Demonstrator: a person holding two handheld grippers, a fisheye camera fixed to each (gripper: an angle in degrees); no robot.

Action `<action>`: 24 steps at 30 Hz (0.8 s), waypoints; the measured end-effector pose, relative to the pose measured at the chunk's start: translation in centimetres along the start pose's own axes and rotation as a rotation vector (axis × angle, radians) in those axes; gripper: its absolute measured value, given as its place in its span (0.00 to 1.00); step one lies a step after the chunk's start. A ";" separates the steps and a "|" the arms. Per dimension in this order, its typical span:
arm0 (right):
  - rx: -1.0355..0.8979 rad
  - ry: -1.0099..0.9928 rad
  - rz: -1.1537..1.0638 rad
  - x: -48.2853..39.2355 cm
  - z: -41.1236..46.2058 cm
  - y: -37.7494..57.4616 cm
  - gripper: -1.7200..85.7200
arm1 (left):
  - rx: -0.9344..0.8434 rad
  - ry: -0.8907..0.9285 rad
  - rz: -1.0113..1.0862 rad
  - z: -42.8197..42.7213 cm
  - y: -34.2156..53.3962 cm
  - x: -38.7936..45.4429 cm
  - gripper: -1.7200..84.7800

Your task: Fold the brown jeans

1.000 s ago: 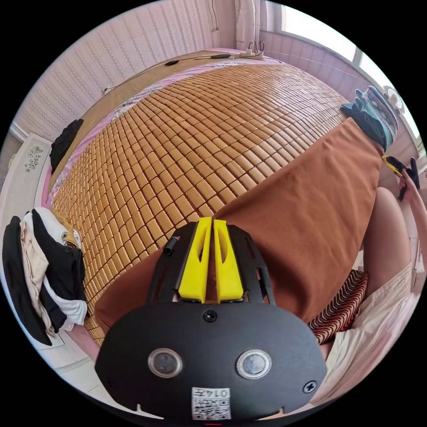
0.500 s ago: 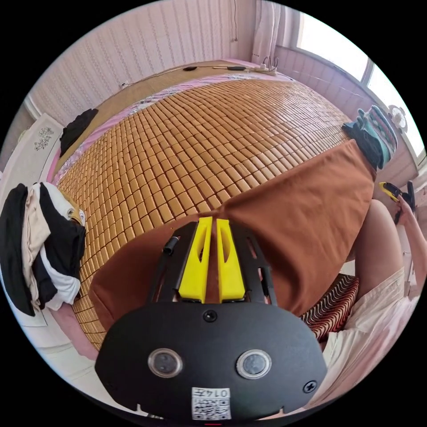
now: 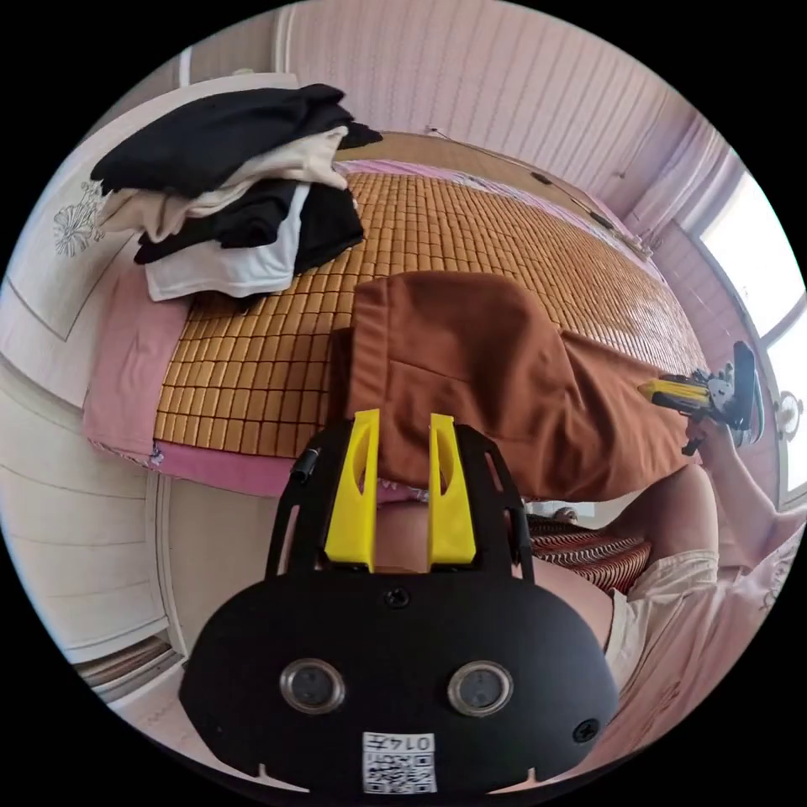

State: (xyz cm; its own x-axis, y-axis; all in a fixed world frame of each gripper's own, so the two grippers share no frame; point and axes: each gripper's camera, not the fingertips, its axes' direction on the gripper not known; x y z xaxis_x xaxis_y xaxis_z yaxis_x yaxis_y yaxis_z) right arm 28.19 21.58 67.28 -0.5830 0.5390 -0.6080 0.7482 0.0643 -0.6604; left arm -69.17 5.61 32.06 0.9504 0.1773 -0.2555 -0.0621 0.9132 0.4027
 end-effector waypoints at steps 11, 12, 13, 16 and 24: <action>-0.041 -0.009 -0.365 -8.7 10.0 -21.3 0.16 | -0.039 0.211 0.220 -1.3 -1.9 -8.0 0.18; -0.050 -0.003 -0.384 -9.0 10.6 -22.3 0.15 | -0.040 0.194 0.241 -1.3 -1.8 -8.2 0.17; -0.068 -0.004 -0.403 -9.6 11.6 -24.4 0.15 | -0.027 0.181 0.281 -1.8 -1.5 -8.6 0.17; -0.082 -0.040 -0.426 -10.7 13.9 -29.5 0.15 | 0.001 0.241 0.316 -3.7 -1.0 -10.2 0.17; -0.402 -0.212 -0.593 -11.8 22.5 -37.5 0.05 | 0.118 0.475 0.394 -9.2 -0.1 -17.2 0.17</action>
State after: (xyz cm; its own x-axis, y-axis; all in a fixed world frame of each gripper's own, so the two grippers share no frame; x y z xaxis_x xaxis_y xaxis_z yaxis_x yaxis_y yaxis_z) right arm -0.08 -6.14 89.30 -0.9427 0.1475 -0.2991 0.3240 0.6174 -0.7168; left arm -88.26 5.82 28.33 0.6225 0.6605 -0.4197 -0.3202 0.7043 0.6336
